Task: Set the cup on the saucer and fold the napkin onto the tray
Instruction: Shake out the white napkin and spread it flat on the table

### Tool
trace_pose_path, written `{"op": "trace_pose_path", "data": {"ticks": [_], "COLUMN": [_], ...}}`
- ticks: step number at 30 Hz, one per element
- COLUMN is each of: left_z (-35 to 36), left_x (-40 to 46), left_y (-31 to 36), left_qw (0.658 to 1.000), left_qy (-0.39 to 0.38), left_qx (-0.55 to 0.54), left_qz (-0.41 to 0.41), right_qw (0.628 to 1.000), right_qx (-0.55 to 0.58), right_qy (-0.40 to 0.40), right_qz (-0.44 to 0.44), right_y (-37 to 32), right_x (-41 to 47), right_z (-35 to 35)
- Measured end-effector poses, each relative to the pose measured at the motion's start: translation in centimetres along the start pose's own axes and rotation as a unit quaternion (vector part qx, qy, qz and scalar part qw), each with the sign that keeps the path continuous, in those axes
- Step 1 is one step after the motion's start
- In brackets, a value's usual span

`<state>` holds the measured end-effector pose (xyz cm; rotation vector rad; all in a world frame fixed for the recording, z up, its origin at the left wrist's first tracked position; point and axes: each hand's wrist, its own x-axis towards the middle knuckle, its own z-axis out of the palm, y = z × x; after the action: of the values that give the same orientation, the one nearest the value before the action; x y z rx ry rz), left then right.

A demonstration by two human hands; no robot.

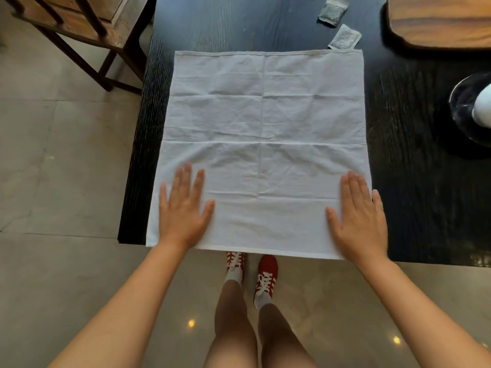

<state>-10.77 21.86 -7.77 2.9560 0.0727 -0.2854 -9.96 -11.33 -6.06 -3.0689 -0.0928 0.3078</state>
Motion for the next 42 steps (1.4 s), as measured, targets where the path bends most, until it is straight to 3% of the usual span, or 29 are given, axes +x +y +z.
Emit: {"op": "trace_pose_path", "data": {"ticks": [5, 8, 11, 14, 21, 28, 32, 35, 38, 42], "left_z": [-1.5, -1.9, -0.7, 0.0, -1.5, -3.1, -2.9, -2.9, -2.7, -2.6], "left_x": [1.3, 3.6, 6.0, 8.5, 13.1, 16.9, 16.7, 16.8, 16.8, 16.8], "left_y": [-0.8, 4.0, 9.4, 11.0, 4.6, 0.6, 1.0, 0.9, 0.9, 0.7], "left_qw": [0.991, 0.995, 0.978, 0.967, 0.97, 0.994, 0.994, 0.994, 0.994, 0.993], "left_qy": [0.063, 0.091, 0.056, 0.032, 0.025, 0.015, 0.023, 0.025, 0.03, 0.034], "left_qx": [-0.014, -0.016, 0.022, 0.038, 0.05, 0.013, 0.01, 0.011, 0.014, 0.012], "left_qz": [-0.119, 0.022, 0.199, 0.25, 0.236, 0.109, 0.107, 0.106, 0.108, 0.11], "right_qw": [1.0, 1.0, 1.0, 1.0, 1.0, 0.999, 0.992, 0.987, 0.989, 0.988], "right_qx": [0.003, 0.003, -0.004, -0.013, -0.014, 0.017, 0.073, 0.103, 0.031, 0.008], "right_qy": [0.001, 0.001, 0.0, 0.004, -0.004, 0.019, 0.097, 0.103, 0.065, -0.005], "right_qz": [0.004, 0.005, 0.003, 0.006, 0.01, 0.028, -0.028, -0.068, -0.127, -0.153], "right_y": [-0.1, -0.1, -0.1, -0.1, 0.0, -0.9, -5.9, -10.9, -13.5, -10.4], "right_x": [-0.2, -0.2, -0.2, -0.2, -0.2, 0.4, 6.9, 14.4, 20.8, 25.2], "right_z": [-0.2, -0.1, 0.0, 0.0, 0.1, -1.8, -4.0, -4.2, -4.4, -3.3]}}
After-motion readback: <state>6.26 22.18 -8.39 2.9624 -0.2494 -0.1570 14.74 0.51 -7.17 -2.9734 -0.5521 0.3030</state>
